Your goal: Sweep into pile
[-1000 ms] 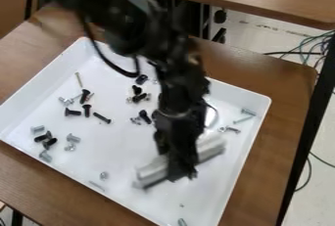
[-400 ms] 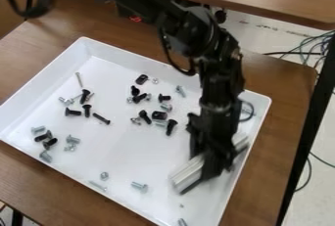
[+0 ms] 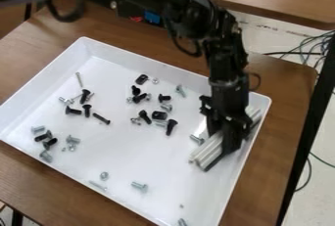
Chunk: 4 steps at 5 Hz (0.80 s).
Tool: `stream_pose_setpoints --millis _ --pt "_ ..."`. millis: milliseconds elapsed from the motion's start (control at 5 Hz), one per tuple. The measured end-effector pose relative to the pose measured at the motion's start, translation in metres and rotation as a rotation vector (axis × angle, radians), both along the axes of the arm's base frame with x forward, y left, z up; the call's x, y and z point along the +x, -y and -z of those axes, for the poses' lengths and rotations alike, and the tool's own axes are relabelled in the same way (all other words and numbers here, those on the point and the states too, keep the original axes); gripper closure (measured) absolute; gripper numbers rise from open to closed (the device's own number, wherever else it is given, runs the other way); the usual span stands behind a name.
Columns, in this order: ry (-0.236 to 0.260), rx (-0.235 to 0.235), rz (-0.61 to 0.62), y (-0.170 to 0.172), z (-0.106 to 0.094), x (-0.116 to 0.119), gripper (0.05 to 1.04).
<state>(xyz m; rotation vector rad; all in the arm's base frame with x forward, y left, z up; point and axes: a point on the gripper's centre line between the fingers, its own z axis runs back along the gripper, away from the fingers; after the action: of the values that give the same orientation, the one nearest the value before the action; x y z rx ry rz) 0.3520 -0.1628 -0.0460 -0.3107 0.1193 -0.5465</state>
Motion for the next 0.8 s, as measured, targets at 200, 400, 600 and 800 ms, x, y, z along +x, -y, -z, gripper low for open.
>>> stream_pose_setpoints --millis 200,400,600,800 --pt "0.021 -0.056 -0.136 -0.01 -0.002 0.017 0.72" --pt "0.056 -0.111 -0.337 -0.04 0.001 0.025 0.721" --pt "0.045 -0.013 -0.467 -0.064 0.004 0.016 0.721" --pt "0.007 0.062 -0.573 -0.11 0.006 0.007 0.721"
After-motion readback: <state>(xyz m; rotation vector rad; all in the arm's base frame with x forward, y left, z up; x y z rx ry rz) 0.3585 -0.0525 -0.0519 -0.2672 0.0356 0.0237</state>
